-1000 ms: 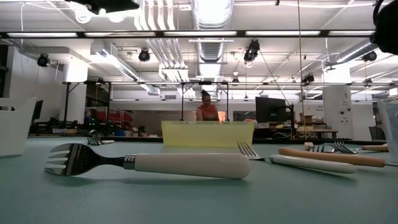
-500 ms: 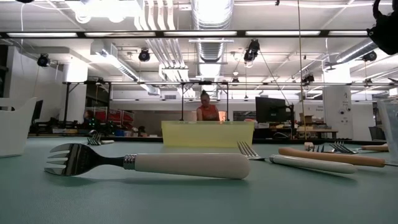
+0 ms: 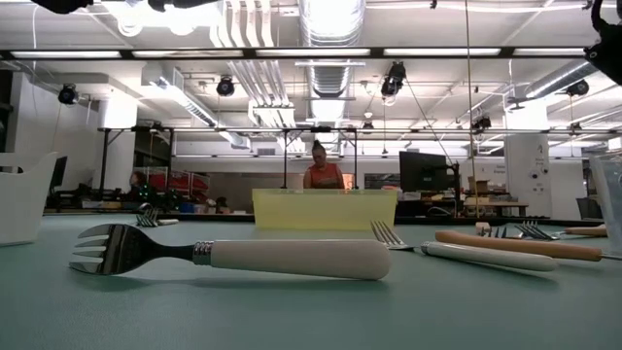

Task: Sort silverware by color (type)
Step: Put the orange fork into the transparent bin

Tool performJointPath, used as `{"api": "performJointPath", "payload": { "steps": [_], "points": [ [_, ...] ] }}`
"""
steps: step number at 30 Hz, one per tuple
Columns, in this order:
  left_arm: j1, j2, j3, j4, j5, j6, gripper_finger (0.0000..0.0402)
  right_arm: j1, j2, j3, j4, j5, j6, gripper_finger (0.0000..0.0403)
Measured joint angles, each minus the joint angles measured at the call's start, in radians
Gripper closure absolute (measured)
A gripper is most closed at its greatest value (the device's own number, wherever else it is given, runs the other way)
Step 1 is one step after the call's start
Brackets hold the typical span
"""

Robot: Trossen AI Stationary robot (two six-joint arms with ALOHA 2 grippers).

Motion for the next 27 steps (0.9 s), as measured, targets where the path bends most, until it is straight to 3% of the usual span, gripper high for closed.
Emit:
{"api": "performJointPath", "payload": {
  "steps": [15,27],
  "points": [
    [0.0,0.0,0.0,-0.03,-0.024,-0.003,0.0326,-0.01,0.136,-0.001,0.0,0.03,-0.102,0.039],
    [0.0,0.0,0.0,-0.063,-0.025,-0.003,0.0326,-0.019,0.132,-0.001,0.0,0.03,-0.013,0.039]
  ]
}}
